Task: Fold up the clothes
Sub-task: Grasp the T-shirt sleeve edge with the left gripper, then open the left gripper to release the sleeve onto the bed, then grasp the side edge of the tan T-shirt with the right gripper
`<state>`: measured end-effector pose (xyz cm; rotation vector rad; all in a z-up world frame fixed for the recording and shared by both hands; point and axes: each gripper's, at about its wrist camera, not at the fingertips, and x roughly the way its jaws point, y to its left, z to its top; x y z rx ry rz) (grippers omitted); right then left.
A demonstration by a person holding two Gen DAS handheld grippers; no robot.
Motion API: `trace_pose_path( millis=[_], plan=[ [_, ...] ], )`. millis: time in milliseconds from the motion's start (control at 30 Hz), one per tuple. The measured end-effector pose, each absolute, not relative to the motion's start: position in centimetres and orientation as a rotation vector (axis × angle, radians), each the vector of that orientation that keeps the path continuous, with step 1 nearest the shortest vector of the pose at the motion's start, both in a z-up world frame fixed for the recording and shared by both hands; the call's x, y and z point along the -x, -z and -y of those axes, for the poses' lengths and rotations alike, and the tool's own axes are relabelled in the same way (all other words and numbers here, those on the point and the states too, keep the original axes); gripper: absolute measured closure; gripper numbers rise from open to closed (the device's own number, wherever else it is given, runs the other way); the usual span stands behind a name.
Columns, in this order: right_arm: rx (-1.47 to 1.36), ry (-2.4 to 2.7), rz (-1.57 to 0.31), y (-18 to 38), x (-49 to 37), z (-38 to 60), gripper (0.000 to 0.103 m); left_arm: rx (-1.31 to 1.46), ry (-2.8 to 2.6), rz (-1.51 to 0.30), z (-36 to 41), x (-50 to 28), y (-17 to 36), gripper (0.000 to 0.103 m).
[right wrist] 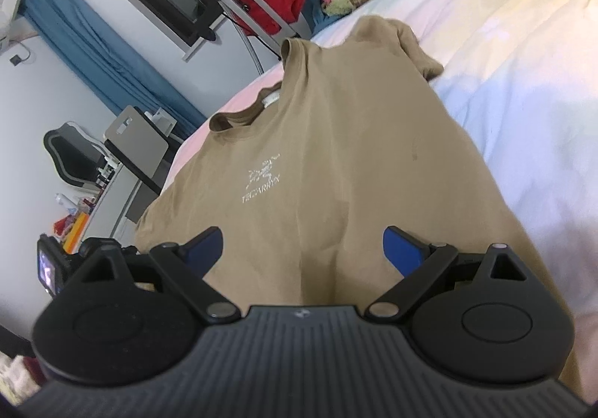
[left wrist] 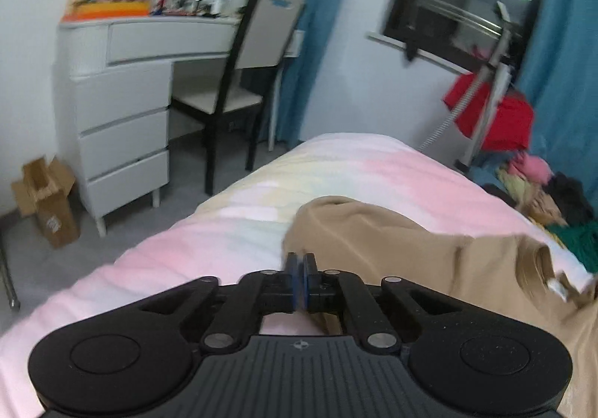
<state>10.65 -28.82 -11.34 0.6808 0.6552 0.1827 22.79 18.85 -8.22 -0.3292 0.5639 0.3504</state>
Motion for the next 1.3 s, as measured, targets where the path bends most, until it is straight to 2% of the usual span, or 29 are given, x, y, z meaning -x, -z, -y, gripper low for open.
trace_pose_path(
  millis=[33,67,167,300,367,600,767,833,1300],
  plan=[
    [-0.668,-0.182,-0.648,11.2,-10.6,28.8,0.009,0.322,-0.340,-0.565,-18.6,-22.4,8.1,0.087],
    [-0.651,-0.181,-0.638,10.9,-10.5,28.7,0.009,0.316,-0.329,-0.565,-18.4,-22.1,7.9,0.074],
    [-0.601,-0.177,-0.607,10.2,-10.1,28.4,0.009,0.214,-0.273,-0.569,-16.1,-20.4,6.7,0.056],
    [-0.504,-0.183,-0.552,8.9,-9.1,27.6,0.009,0.125,-0.157,-0.560,-12.4,-14.9,5.0,0.047],
    [-0.451,-0.179,-0.510,8.1,-8.4,27.1,0.009,0.117,-0.114,-0.553,-10.9,-12.0,4.3,0.038],
    [-0.366,-0.172,-0.419,6.0,-5.9,26.8,0.009,0.153,-0.004,-0.490,-7.1,-2.2,2.2,0.026],
    [-0.408,-0.135,-0.371,4.7,-4.2,28.0,0.009,0.162,-0.021,-0.414,-5.9,2.6,2.2,0.005],
    [-0.443,-0.129,-0.359,4.3,-3.8,28.6,0.009,0.152,-0.018,-0.412,-5.9,3.3,2.1,0.001],
    [-0.651,-0.066,-0.413,6.9,-7.5,31.2,0.009,0.114,0.002,-0.467,-4.8,2.3,4.7,0.000]
  ],
)
